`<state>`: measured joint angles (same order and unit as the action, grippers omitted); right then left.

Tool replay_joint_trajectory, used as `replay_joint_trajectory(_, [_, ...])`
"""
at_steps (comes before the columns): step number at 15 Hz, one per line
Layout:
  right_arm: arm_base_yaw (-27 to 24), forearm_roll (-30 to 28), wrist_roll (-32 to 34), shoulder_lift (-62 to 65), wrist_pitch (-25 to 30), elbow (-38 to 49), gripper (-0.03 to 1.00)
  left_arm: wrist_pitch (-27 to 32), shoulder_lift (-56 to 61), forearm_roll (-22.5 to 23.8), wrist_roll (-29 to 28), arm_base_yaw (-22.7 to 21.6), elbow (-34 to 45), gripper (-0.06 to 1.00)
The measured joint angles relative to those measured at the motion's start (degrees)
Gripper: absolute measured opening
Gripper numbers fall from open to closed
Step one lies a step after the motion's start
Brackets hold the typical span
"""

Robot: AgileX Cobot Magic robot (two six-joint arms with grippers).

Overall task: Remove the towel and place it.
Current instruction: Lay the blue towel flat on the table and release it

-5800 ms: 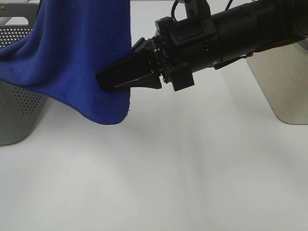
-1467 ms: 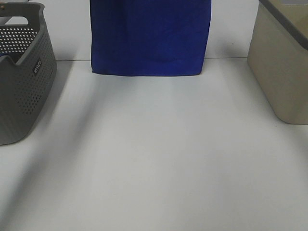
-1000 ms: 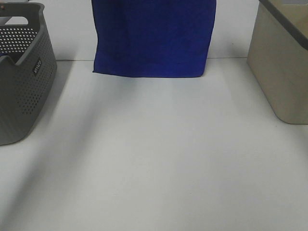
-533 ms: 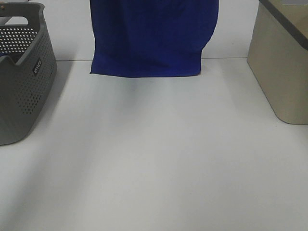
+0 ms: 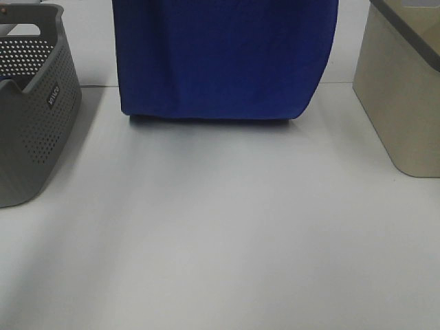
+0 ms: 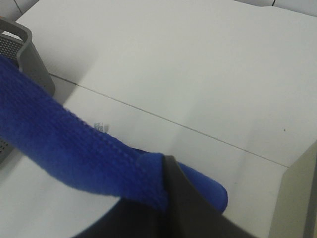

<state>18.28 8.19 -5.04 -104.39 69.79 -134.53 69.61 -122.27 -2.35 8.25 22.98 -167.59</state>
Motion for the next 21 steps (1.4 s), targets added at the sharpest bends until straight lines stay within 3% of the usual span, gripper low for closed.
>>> replay_joint_trajectory(4, [0.00, 2.12, 0.00, 5.04, 0.06, 8.82, 0.02, 0.11, 2.35, -4.53, -1.09, 0.52, 4.76, 0.00])
replay_joint_trajectory(8, [0.00, 2.06, 0.00, 12.43, 0.11, 21.66, 0.02, 0.11, 11.63, -5.04, -1.89, 4.41, 25.55, 0.00])
replay_joint_trajectory(9, [0.00, 2.12, 0.00, 15.70, 0.11, 27.16, 0.02, 0.11, 17.07, -4.76, -2.06, 6.82, 36.96, 0.00])
replay_joint_trajectory(12, [0.00, 2.29, -0.06, 19.88, 0.11, 33.98, 0.02, 0.17, 24.01, -4.35, -3.32, 9.05, 48.82, 0.00])
replay_joint_trajectory(17, [0.00, 7.85, -0.06, 27.96, 0.00, 48.01, 0.02, 0.23, 39.48, -3.95, -4.93, 9.34, 70.42, 0.00])
replay_joint_trajectory(21, [0.00, 10.60, -0.34, 32.72, -0.06, 57.87, 0.02, 0.00, 46.24, -8.48, -4.70, 9.40, 82.68, 0.00])
